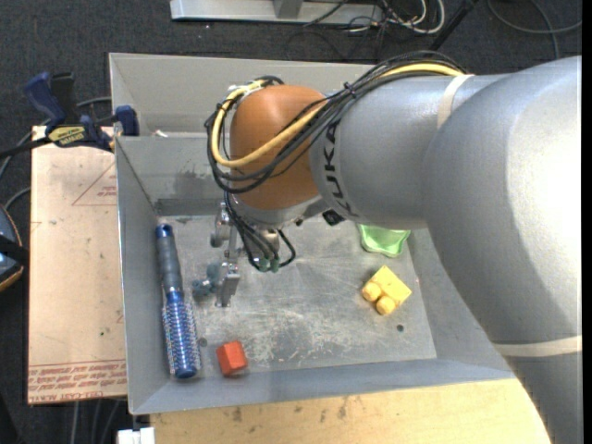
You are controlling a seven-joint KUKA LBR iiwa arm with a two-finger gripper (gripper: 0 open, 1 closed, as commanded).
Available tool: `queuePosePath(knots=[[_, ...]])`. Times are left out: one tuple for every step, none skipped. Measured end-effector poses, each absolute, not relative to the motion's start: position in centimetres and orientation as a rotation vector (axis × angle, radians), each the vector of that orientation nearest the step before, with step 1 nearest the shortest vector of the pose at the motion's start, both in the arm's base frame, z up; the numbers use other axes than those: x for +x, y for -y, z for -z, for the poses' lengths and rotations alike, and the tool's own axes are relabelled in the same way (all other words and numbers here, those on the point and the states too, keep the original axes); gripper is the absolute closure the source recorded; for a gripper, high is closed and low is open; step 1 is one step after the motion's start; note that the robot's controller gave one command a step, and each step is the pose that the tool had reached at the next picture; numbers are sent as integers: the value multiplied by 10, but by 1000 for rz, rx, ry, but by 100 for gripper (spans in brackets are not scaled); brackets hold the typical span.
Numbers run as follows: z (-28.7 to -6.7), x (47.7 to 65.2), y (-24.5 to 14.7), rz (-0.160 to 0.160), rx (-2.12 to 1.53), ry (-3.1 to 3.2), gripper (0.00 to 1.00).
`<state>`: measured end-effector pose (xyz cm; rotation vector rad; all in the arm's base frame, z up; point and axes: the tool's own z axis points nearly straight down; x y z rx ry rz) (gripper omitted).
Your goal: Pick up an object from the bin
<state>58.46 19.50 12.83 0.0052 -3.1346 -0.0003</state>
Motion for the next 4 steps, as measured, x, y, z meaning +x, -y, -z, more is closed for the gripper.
queuePosePath(knots=[[-74, 578, -201, 4, 269, 3137, 0], [-77, 579, -202, 9, 268, 3140, 100], [-193, 588, -179, 5, 38, 3152, 100], [-272, 563, -178, 2, 687, 3073, 100]])
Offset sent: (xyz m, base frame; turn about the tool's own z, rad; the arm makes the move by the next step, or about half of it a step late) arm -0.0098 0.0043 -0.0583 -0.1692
